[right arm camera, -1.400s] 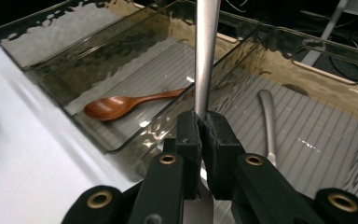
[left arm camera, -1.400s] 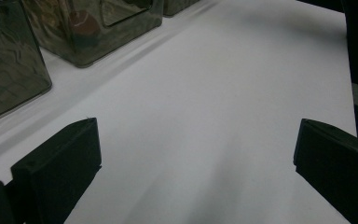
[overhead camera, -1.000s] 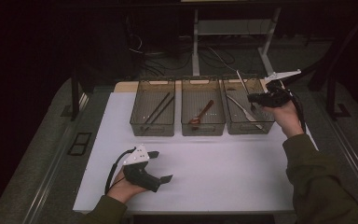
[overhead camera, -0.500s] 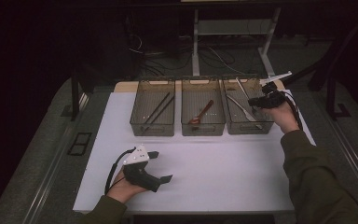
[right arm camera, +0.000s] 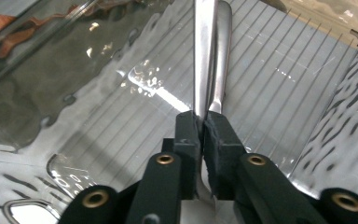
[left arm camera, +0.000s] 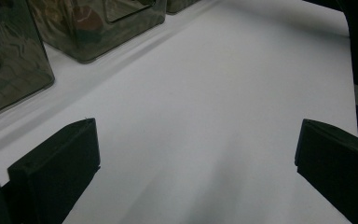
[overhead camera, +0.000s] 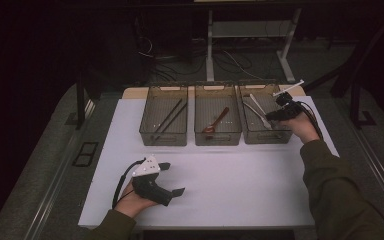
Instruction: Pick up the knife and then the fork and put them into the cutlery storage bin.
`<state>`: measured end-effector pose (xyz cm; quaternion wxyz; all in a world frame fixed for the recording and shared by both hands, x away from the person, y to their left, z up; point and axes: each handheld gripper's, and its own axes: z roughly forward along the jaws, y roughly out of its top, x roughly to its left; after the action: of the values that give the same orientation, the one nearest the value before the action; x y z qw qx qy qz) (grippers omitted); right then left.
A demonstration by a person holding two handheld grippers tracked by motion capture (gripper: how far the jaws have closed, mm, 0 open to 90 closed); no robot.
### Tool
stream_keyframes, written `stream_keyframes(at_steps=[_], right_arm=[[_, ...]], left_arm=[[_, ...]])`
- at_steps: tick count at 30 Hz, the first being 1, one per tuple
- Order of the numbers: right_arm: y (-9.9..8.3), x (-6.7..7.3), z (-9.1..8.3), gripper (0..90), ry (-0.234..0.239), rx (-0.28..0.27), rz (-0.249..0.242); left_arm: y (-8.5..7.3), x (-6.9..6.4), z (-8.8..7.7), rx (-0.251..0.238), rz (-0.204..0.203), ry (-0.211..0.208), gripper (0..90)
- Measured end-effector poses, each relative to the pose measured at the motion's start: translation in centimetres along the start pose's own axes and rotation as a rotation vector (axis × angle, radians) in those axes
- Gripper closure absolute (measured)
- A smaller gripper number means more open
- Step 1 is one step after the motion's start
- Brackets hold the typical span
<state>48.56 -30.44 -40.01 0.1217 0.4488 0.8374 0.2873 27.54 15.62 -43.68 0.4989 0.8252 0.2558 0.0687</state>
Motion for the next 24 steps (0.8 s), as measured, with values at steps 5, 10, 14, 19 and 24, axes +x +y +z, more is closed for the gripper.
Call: stream_keyframes(at_steps=[5,10,14,19,24], right_arm=[[0.1,0.0,-0.4,66.8,0.002,-0.035,0.006],[0.1,0.1,-0.9,57.3,0.013,-0.066,0.024],[0.1,0.2,-1.3,49.4,0.025,-0.094,0.031],[0.0,0.3,-2.1,42.6,0.055,-0.126,0.058],[-0.3,0.9,-3.4,39.3,0.081,-0.185,0.054]], left_arm=[[0.0,0.0,0.0,0.0,-0.002,0.001,0.0],[0.0,0.0,0.0,0.002,-0.001,0.0,0.0],[0.0,0.0,0.0,0.005,-0.002,0.004,0.0],[0.0,0.0,0.0,0.006,-0.002,0.008,0.0],[-0.1,0.0,-0.1,0.01,-0.005,0.014,0.0]])
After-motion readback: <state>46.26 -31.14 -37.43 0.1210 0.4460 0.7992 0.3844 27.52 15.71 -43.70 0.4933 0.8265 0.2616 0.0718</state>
